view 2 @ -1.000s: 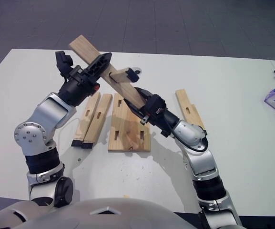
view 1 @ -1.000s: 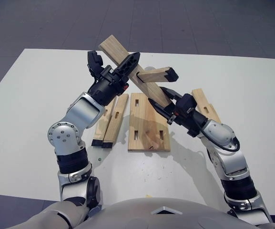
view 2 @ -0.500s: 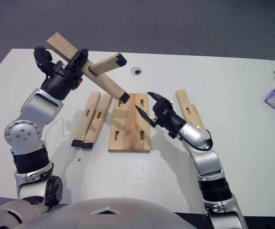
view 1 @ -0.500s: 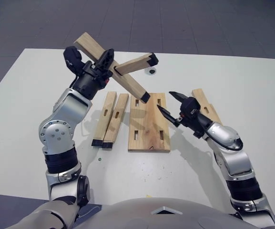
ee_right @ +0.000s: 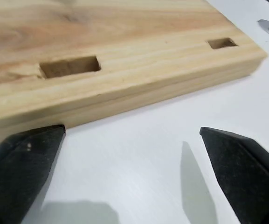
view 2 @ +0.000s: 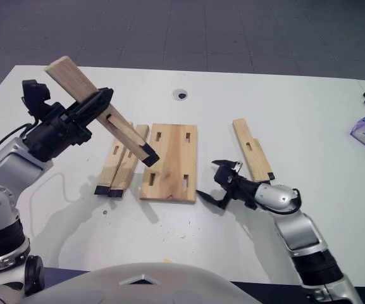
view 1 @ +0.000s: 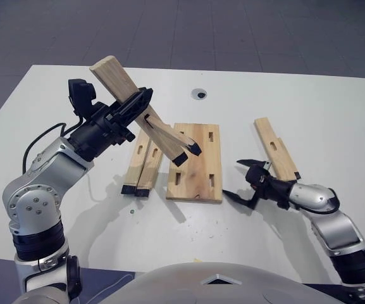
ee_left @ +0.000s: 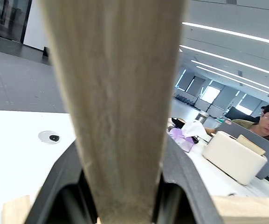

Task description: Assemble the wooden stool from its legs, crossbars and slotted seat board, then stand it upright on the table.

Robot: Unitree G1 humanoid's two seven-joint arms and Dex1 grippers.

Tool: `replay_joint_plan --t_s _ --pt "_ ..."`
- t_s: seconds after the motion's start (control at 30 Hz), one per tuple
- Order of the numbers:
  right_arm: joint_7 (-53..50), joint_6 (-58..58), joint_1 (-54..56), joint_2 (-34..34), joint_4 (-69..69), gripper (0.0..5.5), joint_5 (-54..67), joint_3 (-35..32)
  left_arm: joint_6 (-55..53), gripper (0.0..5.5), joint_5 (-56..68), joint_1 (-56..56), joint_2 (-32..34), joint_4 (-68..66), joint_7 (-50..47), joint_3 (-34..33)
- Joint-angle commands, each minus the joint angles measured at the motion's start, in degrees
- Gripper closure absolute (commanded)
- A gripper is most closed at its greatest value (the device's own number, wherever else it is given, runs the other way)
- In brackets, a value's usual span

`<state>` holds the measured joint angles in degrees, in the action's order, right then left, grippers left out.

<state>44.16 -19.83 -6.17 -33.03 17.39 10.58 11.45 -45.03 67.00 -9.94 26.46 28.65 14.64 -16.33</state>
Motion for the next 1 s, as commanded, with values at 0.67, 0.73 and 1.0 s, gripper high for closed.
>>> replay_joint_plan --t_s 0.67,0.73,1.0 --pt "-4.4 -1.0 -1.6 3.1 0.5 0.1 0.5 -1.1 0.8 4.47 0.4 12.0 -1.4 6.4 -10.6 -6.7" --pt "-4.6 -1.0 -2.1 3.2 0.7 0.1 0.6 -1.2 0.7 4.47 1.6 13.6 -1.2 7.0 -11.2 -6.4" --pt "-4.9 0.1 -2.2 3.3 0.0 0.1 0.2 -1.3 2.3 4.47 -1.0 14.6 -0.1 4.9 -11.3 -5.8"
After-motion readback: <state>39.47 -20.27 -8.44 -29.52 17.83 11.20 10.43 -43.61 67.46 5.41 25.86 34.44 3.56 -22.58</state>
